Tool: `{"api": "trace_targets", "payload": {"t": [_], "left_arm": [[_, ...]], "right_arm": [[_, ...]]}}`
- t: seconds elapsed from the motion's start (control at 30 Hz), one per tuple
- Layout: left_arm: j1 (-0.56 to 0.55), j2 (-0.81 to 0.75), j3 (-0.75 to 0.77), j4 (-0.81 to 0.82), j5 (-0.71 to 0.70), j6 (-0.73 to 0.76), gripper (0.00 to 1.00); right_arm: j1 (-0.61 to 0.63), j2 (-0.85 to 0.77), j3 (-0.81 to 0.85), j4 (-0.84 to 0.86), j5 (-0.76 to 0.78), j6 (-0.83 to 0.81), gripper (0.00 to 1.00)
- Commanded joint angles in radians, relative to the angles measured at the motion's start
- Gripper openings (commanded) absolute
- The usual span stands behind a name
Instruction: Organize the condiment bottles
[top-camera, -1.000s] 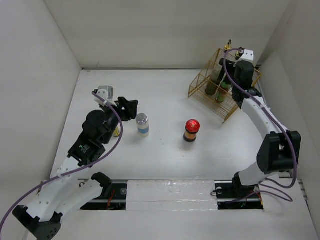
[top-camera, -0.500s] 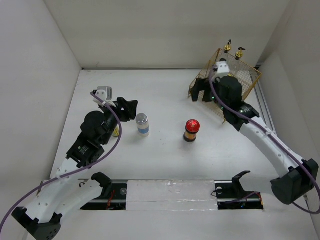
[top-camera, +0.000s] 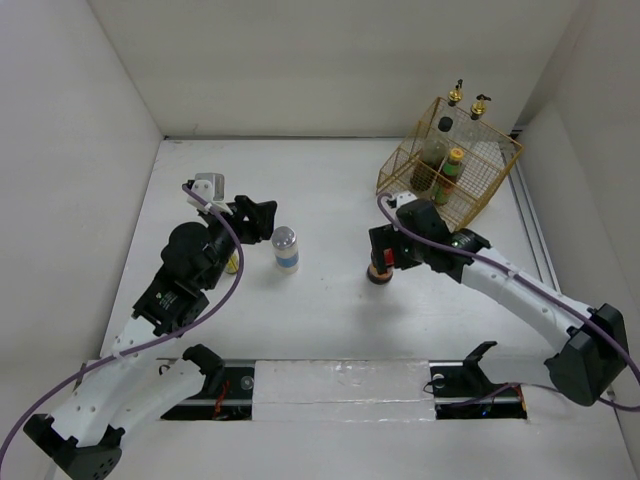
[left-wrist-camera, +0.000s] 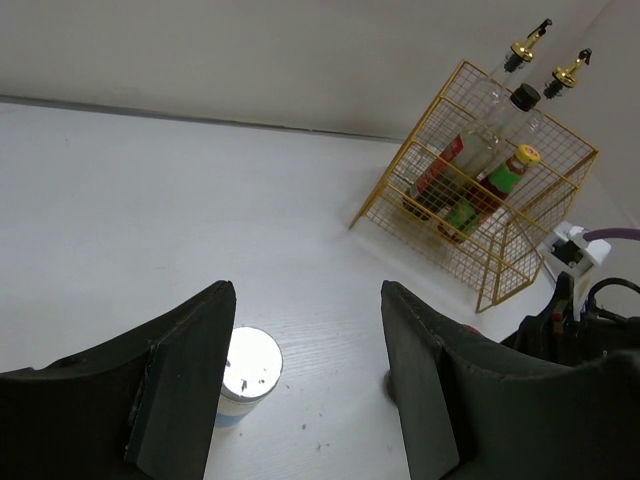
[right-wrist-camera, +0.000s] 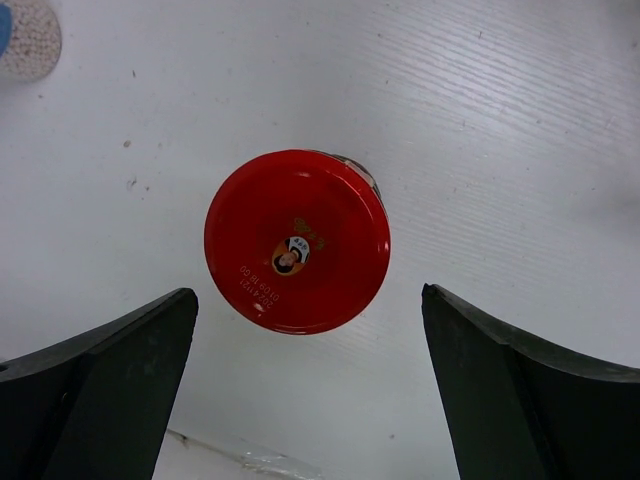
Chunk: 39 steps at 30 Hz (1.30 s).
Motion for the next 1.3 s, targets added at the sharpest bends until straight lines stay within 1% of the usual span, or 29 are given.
{"api": "trace_targets", "payload": {"t": [0.0,0.13,0.2,0.27,0.3,0.33,0.37,0.4,0.47,0.5,0.53,0.63,0.7,0.73,0.87,1.07,1.27], "left_arm": [[0.005,-0.013,0.008,0.048,0.016,-0.007,0.56],[0.005,-0.013,0.008,0.048,0.016,-0.007,0.56],[0.005,-0.013,0.008,0.048,0.016,-0.007,0.56],[0.005,-0.013,0.008,0.048,0.016,-0.007,0.56],[0.005,-0.013,0.008,0.048,0.016,-0.007,0.56],[0.005,-0.013,0.008,0.048,0.016,-0.007,0.56],[0.005,-0.013,0.008,0.048,0.016,-0.007,0.56],[0.005,-0.013,0.008,0.048,0.016,-0.007,0.56],[0.005,-0.013,0.008,0.048,0.016,-0.007,0.56],[0.005,-0.013,0.008,0.048,0.016,-0.007,0.56],[0.005,-0.013,0.008,0.048,0.016,-0.007,0.56],[0.005,-0.003,0.008,0.048,0.016,-0.007,0.56],[0.005,-0.003,0.008,0.048,0.025,-0.007,0.56],[0.005,-0.003,0.008,0.048,0.026,-0.007,0.56],[0.005,-0.003,0.008,0.048,0.026,-0.007,0.56],[0.005,-0.003,0.008,0.048,0.026,-0.007,0.56],[0.005,-0.003,0.008,0.048,0.016,-0.007,0.56]], "right_arm": [[0.018,0.013,0.015,0.007,0.018,0.021,0.99],[0.027,0.053,0.015,0.084,0.007,0.012,0.99],[0.027,0.085,0.024,0.095,0.007,0.012,0.99],[0.036,0.107,0.036,0.121,0.038,0.012,0.99],[0.036,0.116,0.036,0.136,0.047,0.012,0.97],[0.047,0.125,0.036,0.164,0.047,0.012,0.92],[0.047,0.125,0.036,0.176,0.047,0.012,0.84],[0.047,0.125,0.047,0.176,0.047,0.012,0.68],[0.047,0.137,0.064,0.167,0.076,0.012,0.54],[0.047,0.137,0.076,0.158,0.09,0.012,0.5],[0.047,0.116,0.1,0.158,0.101,0.012,0.48],[0.047,0.027,0.16,0.179,0.154,-0.01,0.45],[0.007,-0.019,0.182,0.252,0.165,-0.033,0.44],[-0.04,-0.019,0.192,0.271,0.156,-0.033,0.44],[-0.139,0.028,0.303,0.339,0.132,-0.056,0.42],[-0.249,0.124,0.396,0.447,0.147,-0.09,0.41],[-0.313,0.222,0.488,0.477,0.121,-0.119,0.41]]}}
